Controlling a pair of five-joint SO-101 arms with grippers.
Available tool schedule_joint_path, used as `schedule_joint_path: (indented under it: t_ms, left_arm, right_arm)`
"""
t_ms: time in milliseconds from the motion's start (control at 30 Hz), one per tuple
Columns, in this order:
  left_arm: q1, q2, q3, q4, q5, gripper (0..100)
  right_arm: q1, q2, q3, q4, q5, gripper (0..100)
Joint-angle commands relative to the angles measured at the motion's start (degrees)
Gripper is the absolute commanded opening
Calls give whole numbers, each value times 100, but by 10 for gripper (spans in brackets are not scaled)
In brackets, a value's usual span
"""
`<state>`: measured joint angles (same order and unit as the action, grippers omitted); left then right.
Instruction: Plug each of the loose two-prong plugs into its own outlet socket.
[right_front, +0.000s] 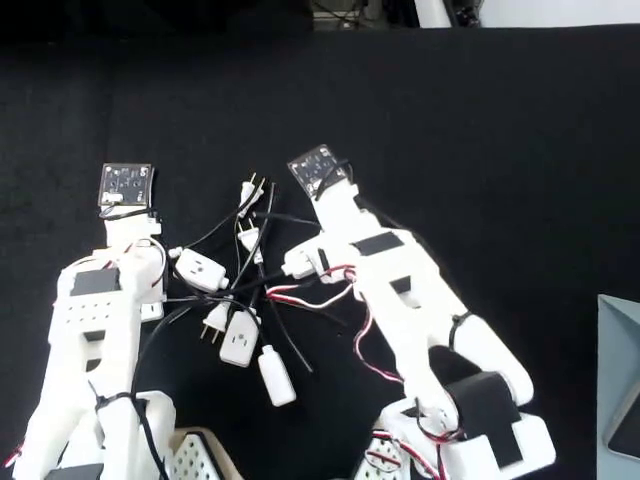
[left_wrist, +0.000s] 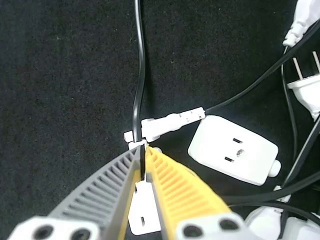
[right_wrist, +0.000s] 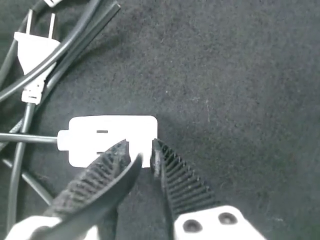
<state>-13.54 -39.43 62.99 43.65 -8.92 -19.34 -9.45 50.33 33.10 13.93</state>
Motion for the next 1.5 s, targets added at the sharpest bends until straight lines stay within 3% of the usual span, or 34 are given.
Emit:
schedule_joint_path:
  t_ms: [0,133,333,533,967,1200,1400,1467]
  left_arm:
    - [-57,-123,-13,-105,0,30]
    - [-66,-123,-13,-105,0,30]
    - [-75,-132,-13,-105,0,30]
    - [-330,-132,-75,-123,44,30]
    - [-664,-141,-215,-123,360,30]
    - [-664,-141,-207,-123,360,30]
    - [-655,-141,-198,-123,360,30]
    - [-655,-141,-198,-123,360,30]
  right_arm:
    - [-18,207,-31,176,44,11]
    - [26,31,-251,193,26,11]
    - [686,-681,-1147,246,0,11]
    - [791,-541,-2686,1143,-633,12]
    - [888,1807,-5622,1011,-1987,12]
    - [1029,3310,-6651,862,-2048,19]
    - [870,3327,-6782,1345,-2040,216]
    - [756,3240,-6782,1565,-2031,237]
